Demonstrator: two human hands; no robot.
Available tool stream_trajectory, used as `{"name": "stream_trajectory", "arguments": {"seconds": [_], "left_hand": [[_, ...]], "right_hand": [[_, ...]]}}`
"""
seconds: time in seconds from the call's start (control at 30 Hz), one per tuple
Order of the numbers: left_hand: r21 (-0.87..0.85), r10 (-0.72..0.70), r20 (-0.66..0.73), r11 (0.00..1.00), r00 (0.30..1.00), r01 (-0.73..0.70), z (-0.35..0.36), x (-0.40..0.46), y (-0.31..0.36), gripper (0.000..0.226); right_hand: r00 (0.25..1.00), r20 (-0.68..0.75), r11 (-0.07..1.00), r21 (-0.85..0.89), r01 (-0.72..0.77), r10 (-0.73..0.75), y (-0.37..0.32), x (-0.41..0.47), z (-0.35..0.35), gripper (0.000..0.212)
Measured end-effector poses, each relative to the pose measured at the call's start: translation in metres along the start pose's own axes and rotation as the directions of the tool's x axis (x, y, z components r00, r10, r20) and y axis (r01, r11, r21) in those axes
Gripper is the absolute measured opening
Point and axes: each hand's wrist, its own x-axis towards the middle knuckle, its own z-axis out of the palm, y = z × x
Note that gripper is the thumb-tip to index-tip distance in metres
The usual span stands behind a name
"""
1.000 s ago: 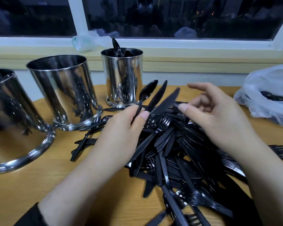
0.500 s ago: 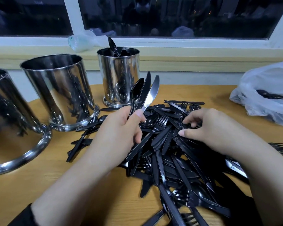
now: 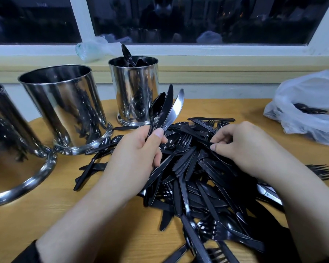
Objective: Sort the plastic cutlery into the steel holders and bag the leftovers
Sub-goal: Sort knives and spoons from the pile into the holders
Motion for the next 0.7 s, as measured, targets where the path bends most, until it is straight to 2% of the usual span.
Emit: {"name": "stream_trajectory", "arguments": {"seconds": [0.07, 0.17, 0.27, 0.37, 0.47, 0.57, 0.7], "left_hand": [[-0.017, -0.003, -0.009, 1.000, 1.000, 0.002, 0.000, 0.000, 0.000, 0.030], [-0.128, -0.051, -0.015, 0.991, 0.999, 0.049, 0.002, 0.001, -0.002, 0.031], [-0.200, -0.094, -0.005, 0.976, 0.996, 0.091, 0.001, 0.002, -0.003, 0.030], [-0.240, -0.119, 0.002, 0.964, 0.993, 0.116, 0.001, 0.003, -0.004, 0.027], [-0.281, -0.144, 0.015, 0.949, 0.989, 0.142, 0.002, 0.004, -0.004, 0.026], [-0.317, -0.142, 0.038, 0.937, 0.989, 0.147, 0.000, 0.004, -0.003, 0.027], [-0.375, -0.147, 0.091, 0.911, 0.985, 0.171, -0.003, 0.001, 0.000, 0.026]], "right_hand": [[0.999, -0.049, 0.999, 0.043, 0.014, -0.012, -0.001, -0.001, 0.000, 0.009], [0.974, -0.225, 0.987, 0.156, 0.041, -0.005, -0.002, 0.000, -0.001, 0.009], [0.895, -0.447, 0.938, 0.319, 0.139, 0.019, -0.006, -0.001, -0.004, 0.013], [0.821, -0.571, 0.862, 0.414, 0.293, -0.005, -0.013, -0.006, -0.005, 0.022], [0.807, -0.578, 0.821, 0.399, 0.407, -0.120, -0.018, -0.010, 0.000, 0.027], [0.802, -0.528, 0.823, 0.298, 0.484, -0.281, -0.017, -0.008, 0.005, 0.032], [0.807, -0.474, 0.827, 0.248, 0.505, -0.351, -0.014, -0.005, 0.008, 0.024]]}}
